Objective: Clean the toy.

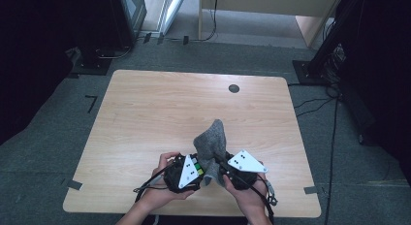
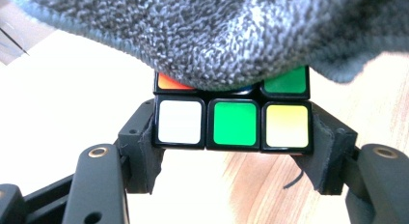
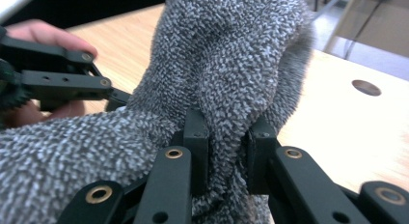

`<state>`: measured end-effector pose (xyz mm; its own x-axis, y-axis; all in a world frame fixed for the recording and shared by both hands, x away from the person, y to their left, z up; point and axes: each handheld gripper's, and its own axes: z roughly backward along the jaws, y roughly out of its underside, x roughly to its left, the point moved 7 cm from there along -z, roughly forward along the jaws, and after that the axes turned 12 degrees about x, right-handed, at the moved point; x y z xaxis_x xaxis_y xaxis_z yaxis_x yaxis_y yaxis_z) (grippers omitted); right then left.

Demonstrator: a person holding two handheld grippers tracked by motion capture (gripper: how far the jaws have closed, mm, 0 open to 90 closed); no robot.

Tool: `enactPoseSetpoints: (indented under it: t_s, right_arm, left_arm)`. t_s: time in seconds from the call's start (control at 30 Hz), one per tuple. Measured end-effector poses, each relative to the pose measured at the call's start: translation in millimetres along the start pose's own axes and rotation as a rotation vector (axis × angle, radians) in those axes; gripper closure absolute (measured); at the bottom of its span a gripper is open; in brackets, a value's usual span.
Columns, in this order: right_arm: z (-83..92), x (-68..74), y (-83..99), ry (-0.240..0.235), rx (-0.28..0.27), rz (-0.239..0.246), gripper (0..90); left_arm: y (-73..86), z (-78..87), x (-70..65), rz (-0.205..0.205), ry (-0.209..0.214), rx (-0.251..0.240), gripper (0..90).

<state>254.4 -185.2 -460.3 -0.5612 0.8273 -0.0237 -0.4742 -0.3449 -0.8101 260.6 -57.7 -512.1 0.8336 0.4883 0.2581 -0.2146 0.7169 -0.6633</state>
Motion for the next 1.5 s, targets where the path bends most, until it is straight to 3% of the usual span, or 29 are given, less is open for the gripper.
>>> enactPoseSetpoints:
  t_s: [0.1, 0.17, 0.23, 0.27, 0.33, 0.4, 0.47, 0.53, 0.57, 0.67, 0.77, 0.87, 0.93, 1.0, 1.03, 1.1, 1.13, 1.17, 1.2, 1.3, 1.4, 1.5]
  right_arm:
    - [2.2, 13.7, -4.4, -0.079, -0.026, 0.028, 76.0]
    - [-2.1, 28.5, -3.2, -0.106, -0.005, 0.088, 74.7]
    - [-7.5, 35.0, -0.5, -0.049, 0.02, 0.153, 74.3]
    - [-8.5, 33.6, -0.6, -0.042, 0.026, 0.152, 74.3]
    - [-6.9, 21.1, -1.4, -0.042, 0.029, 0.086, 74.2]
    - [-0.8, 2.8, -1.9, -0.06, 0.007, -0.008, 74.4]
    - [7.6, -7.6, -4.3, -0.15, -0.063, -0.108, 74.6]
    - [12.2, -5.7, -7.7, -0.277, -0.118, -0.155, 74.6]
    - [11.8, -3.4, -8.3, -0.305, -0.124, -0.157, 74.5]
    - [5.4, -2.2, -5.8, -0.319, -0.115, -0.144, 74.6]
    - [-5.8, -15.3, 5.6, -0.234, -0.02, -0.145, 74.6]
    - [-9.1, -30.2, 13.3, -0.233, -0.001, -0.2, 74.5]
    - [-2.8, -35.0, 10.0, -0.242, -0.053, -0.242, 74.5]
    - [7.8, -29.6, 0.5, -0.297, -0.138, -0.245, 74.2]
    - [11.7, -23.6, -4.1, -0.326, -0.167, -0.224, 73.9]
    - [12.6, -10.9, -8.0, -0.346, -0.167, -0.163, 73.5]
    - [9.6, -6.9, -7.1, -0.333, -0.15, -0.138, 73.8]
    - [7.8, -7.2, -6.6, -0.314, -0.165, -0.145, 73.8]
    - [5.5, -9.6, -4.7, -0.316, -0.154, -0.166, 73.8]
    - [-1.8, -22.4, 5.6, -0.246, -0.097, -0.18, 74.2]
    - [-2.5, -22.3, 7.8, -0.326, -0.122, -0.226, 74.4]
    - [-2.5, -8.6, 4.0, -0.413, -0.158, -0.176, 74.3]
  left_arm:
    - [2.9, -3.1, 0.3, -0.005, -0.004, 0.019, 34.5]
    - [2.3, -3.2, -0.7, -0.005, -0.002, 0.017, 34.5]
    - [3.1, -3.7, -0.4, -0.011, -0.019, 0.024, 34.5]
    - [3.5, -3.2, -0.3, -0.01, -0.017, 0.021, 34.5]
    - [2.3, 0.2, 1.0, 0.002, 0.002, -0.01, 34.5]
    - [-2.1, 7.9, 2.5, 0.029, 0.05, -0.087, 34.5]
    - [-6.6, 17.1, 4.5, 0.055, 0.105, -0.169, 34.5]
    - [-8.1, 22.5, 6.6, 0.071, 0.14, -0.212, 34.5]
    - [-7.3, 23.4, 7.4, 0.07, 0.142, -0.217, 34.5]
    - [-3.5, 24.5, 7.9, 0.056, 0.141, -0.221, 34.5]
    - [-5.6, 27.5, 9.5, 0.08, 0.164, -0.251, 34.4]
    - [-8.6, 30.6, 11.6, 0.103, 0.182, -0.28, 34.4]
    - [-6.7, 28.6, 12.6, 0.098, 0.172, -0.26, 34.5]
    - [-4.7, 25.7, 12.4, 0.096, 0.166, -0.245, 34.4]
    - [-5.2, 25.5, 12.0, 0.103, 0.176, -0.248, 34.5]
    - [-8.8, 29.4, 11.5, 0.126, 0.21, -0.28, 34.5]
    - [-9.6, 30.9, 12.4, 0.136, 0.215, -0.282, 34.4]
    - [-9.5, 32.1, 13.3, 0.143, 0.219, -0.288, 34.4]
    - [-9.0, 33.8, 15.0, 0.157, 0.231, -0.301, 34.4]
    - [-10.3, 41.3, 25.5, 0.235, 0.27, -0.362, 34.5]
    - [-10.9, 48.9, 37.1, 0.317, 0.303, -0.422, 34.5]
    - [-8.7, 51.4, 43.9, 0.371, 0.341, -0.449, 34.5]
